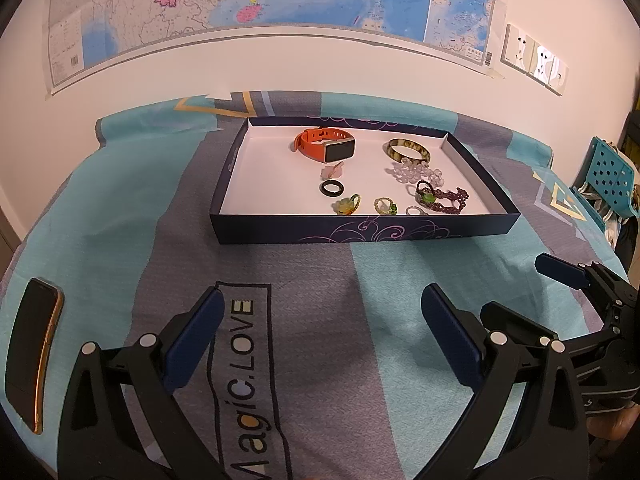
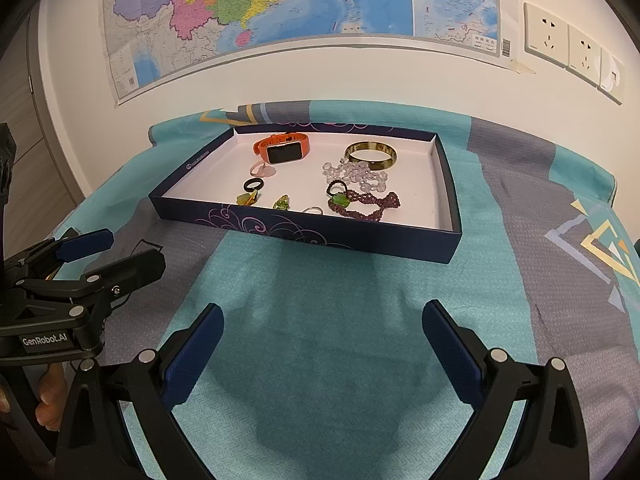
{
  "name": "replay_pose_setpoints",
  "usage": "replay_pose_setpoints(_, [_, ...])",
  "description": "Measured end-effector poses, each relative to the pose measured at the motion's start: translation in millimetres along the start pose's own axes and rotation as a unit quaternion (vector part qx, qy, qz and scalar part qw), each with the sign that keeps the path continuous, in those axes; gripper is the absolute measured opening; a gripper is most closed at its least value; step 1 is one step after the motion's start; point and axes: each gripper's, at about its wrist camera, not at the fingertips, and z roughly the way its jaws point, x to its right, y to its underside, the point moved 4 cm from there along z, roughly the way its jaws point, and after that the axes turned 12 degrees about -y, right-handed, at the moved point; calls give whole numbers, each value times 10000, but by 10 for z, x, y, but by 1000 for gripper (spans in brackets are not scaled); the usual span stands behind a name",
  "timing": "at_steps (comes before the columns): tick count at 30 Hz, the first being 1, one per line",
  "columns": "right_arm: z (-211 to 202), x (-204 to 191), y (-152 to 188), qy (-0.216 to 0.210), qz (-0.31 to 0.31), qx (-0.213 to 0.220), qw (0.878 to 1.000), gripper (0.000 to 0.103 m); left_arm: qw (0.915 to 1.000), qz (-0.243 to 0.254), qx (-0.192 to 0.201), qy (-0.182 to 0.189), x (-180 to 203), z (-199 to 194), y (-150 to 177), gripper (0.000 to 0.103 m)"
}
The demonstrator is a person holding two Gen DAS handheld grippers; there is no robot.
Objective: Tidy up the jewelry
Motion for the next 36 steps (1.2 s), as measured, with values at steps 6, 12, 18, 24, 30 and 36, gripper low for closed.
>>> replay_pose_setpoints(6, [-5,2,0,-4,1,7,10000,96,10000,-5,0,-4,-10,-10,-5,97])
replay_pose_setpoints(12, [-5,10,-3,-8,20,18,10000,96,10000,3,7,-16,-16,-13,-7,97])
replay_pose_setpoints(18, [-9,14,-8,-11,22,38,10000,96,10000,18,4,-36,-28,-25,-6,97])
replay_pose_setpoints(24, [-10,15,-15,-20,13,48,10000,96,10000,28,11,-47,-23,-29,-7,97])
replay_pose_setpoints(30, [-12,11,-24,-27,8,56,10000,96,10000,59,28,-62,-15,-33,-18,97])
replay_pose_setpoints(36, [-14,8,-23,-26,7,52,10000,96,10000,59,28,-65,-13,-30,-16,97])
